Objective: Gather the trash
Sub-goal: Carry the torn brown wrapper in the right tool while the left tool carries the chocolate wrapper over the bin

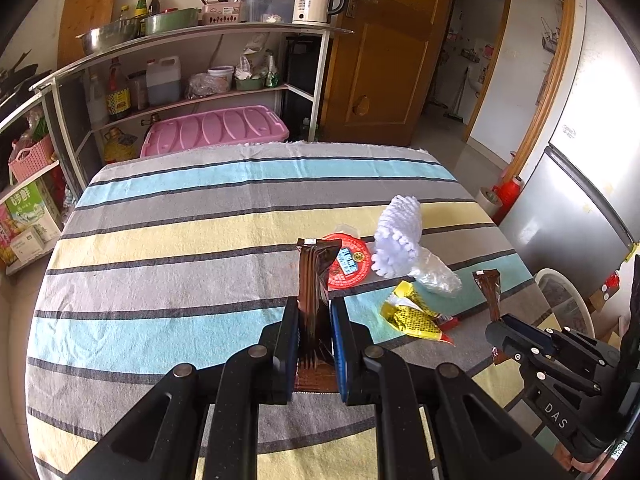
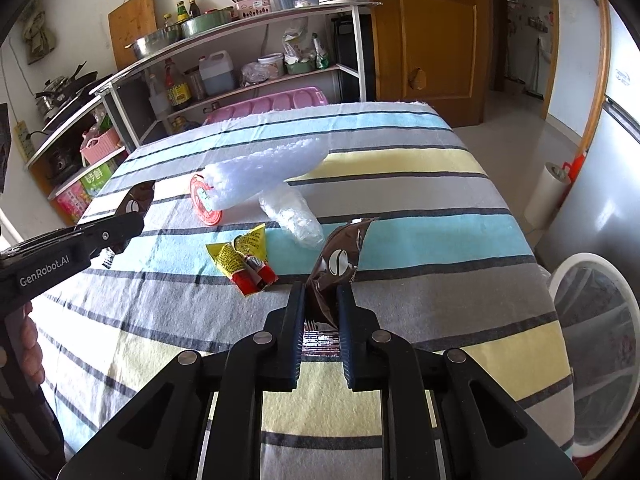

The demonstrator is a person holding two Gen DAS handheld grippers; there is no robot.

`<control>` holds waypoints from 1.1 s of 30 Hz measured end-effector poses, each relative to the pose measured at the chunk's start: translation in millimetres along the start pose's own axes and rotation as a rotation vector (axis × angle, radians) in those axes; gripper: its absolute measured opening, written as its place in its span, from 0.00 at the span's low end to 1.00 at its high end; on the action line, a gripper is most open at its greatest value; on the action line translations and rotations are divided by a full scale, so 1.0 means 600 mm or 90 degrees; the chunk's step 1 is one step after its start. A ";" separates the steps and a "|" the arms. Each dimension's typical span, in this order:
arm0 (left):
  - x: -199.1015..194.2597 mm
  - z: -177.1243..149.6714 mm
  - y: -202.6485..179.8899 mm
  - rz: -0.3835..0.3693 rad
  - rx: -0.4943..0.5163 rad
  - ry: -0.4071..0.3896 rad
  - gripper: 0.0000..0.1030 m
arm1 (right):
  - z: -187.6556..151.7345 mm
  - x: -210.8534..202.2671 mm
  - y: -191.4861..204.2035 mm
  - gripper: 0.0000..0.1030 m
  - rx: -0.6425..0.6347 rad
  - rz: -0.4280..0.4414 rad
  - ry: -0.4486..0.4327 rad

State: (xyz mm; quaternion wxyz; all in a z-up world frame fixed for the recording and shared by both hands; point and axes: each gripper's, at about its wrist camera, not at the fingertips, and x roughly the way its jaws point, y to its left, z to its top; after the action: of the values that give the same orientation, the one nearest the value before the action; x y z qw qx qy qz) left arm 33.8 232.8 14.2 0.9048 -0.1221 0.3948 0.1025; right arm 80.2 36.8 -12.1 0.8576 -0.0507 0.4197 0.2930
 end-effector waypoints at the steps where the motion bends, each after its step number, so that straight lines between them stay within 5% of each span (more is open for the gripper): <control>1: -0.003 0.001 -0.007 -0.001 0.005 -0.001 0.15 | 0.000 -0.006 -0.002 0.16 0.002 -0.001 -0.006; 16: -0.032 0.003 -0.166 -0.083 0.102 -0.013 0.15 | -0.010 -0.112 -0.076 0.16 0.047 -0.023 -0.070; 33: -0.002 -0.016 -0.412 -0.204 0.235 0.007 0.15 | -0.066 -0.219 -0.245 0.16 0.146 -0.135 -0.102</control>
State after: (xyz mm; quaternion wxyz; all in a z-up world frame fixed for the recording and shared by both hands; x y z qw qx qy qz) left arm 96.0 -5.0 43.2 0.9144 -0.0161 0.3872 -0.1173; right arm 70.6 -157.9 37.9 0.9144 0.0266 0.3732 0.1542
